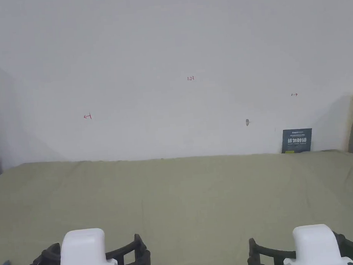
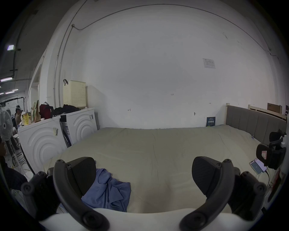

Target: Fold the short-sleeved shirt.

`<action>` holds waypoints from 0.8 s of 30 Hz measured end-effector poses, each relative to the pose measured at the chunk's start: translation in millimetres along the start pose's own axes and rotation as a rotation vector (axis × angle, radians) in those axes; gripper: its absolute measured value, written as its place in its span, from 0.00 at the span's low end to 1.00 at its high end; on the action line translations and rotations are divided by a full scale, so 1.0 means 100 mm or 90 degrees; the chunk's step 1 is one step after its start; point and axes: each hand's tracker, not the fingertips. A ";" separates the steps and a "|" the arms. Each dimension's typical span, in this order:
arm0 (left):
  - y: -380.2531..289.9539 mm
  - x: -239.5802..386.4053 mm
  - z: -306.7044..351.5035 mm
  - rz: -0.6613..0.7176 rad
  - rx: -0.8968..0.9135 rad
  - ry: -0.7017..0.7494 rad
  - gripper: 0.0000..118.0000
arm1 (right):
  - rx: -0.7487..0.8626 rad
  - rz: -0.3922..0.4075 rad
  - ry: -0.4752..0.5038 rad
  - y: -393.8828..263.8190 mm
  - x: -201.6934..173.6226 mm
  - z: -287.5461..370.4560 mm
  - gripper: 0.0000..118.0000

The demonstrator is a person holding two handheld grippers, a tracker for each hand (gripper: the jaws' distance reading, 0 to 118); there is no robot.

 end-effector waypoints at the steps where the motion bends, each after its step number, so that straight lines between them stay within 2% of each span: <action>1: 0.00 0.00 0.00 0.001 0.000 0.001 1.00 | 0.000 -0.001 -0.001 0.00 0.00 0.00 1.00; 8: -0.03 -0.02 -0.01 0.002 -0.014 -0.019 1.00 | -0.008 0.002 -0.012 0.02 0.01 0.02 1.00; 9: -0.04 -0.02 0.00 0.006 -0.015 -0.029 0.94 | -0.009 0.001 -0.016 0.02 0.01 0.02 1.00; 10: -0.04 -0.03 0.00 0.006 -0.017 -0.035 0.73 | -0.017 -0.001 -0.011 0.03 0.02 0.02 0.87; 11: -0.05 -0.02 0.02 0.007 -0.013 -0.034 0.40 | -0.023 -0.011 -0.009 0.03 0.03 0.03 0.58; 12: -0.07 0.00 0.02 -0.001 -0.009 -0.024 0.05 | -0.023 -0.015 -0.007 0.03 0.04 0.03 0.17; 13: -0.07 0.02 0.02 -0.002 -0.007 -0.011 0.03 | -0.025 -0.017 -0.024 0.02 0.03 0.02 0.17; 14: -0.07 0.03 0.06 -0.007 0.011 0.012 0.03 | -0.031 -0.021 -0.057 -0.01 0.06 0.01 0.02; 15: -0.07 0.03 0.07 -0.007 0.002 -0.020 0.03 | -0.020 -0.020 -0.043 0.00 0.13 0.03 0.00; 16: -0.07 0.03 0.08 -0.008 -0.008 -0.038 0.03 | -0.029 -0.021 -0.024 0.03 0.19 0.04 0.00; 19: -0.08 0.07 0.04 -0.020 -0.008 -0.031 0.03 | -0.020 0.001 -0.046 0.05 0.16 0.05 0.00; 22: -0.09 0.08 0.02 -0.006 -0.011 -0.041 0.03 | -0.021 -0.016 -0.043 0.07 0.18 0.05 0.00; 24: -0.08 0.09 0.03 0.006 -0.012 -0.048 0.04 | -0.032 -0.010 -0.046 0.07 0.19 0.02 0.00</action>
